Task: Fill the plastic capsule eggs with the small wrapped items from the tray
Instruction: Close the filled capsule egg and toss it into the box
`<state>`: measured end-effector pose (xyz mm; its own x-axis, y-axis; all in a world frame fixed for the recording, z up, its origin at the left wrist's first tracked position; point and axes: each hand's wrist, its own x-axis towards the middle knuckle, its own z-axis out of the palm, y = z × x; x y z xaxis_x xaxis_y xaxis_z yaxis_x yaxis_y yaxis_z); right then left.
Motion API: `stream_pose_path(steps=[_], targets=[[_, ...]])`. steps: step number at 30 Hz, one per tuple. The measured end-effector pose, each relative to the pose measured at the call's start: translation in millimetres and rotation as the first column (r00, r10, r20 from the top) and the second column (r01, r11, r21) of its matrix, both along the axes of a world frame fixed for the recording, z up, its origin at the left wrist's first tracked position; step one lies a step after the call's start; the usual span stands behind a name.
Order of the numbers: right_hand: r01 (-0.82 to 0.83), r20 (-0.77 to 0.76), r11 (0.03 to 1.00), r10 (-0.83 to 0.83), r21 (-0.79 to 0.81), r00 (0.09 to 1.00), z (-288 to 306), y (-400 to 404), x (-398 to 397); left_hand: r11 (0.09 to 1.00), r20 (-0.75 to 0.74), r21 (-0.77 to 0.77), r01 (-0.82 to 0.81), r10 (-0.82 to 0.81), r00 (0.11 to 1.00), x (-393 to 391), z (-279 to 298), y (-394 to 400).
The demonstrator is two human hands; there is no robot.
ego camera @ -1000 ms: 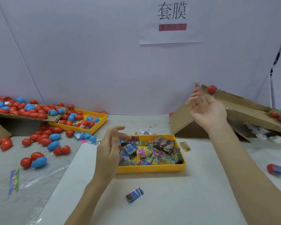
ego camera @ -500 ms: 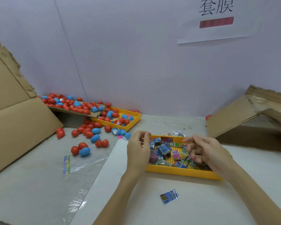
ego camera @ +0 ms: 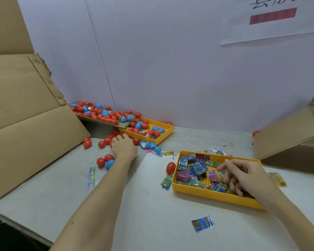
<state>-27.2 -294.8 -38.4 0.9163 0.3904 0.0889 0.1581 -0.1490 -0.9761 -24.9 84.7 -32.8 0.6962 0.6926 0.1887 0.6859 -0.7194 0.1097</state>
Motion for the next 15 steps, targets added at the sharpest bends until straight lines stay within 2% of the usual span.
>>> stream_pose_path(steps=[3,6,9,11,15], targets=[[-0.001,0.018,1.000,0.002,-0.016,1.000,-1,1,1,0.996,-0.059,0.056,0.062,-0.059,0.997,3,-4,7],[-0.009,0.035,0.999,0.010,-0.033,0.999,-4,0,2,0.969,-0.110,0.209,0.135,-0.114,0.987,2,-6,4],[-0.006,0.044,0.999,0.008,-0.051,0.999,-4,-1,3,0.886,-0.264,0.402,0.233,-0.132,0.955,-1,-6,-1],[0.033,0.067,0.997,-0.028,-0.064,0.997,-5,-1,3,0.834,-0.342,0.468,0.292,-0.133,0.930,-3,-3,-8],[0.191,0.333,0.941,-0.091,-0.279,0.938,-6,1,-2,0.803,-0.321,0.508,0.312,-0.160,0.933,-9,10,-32]])
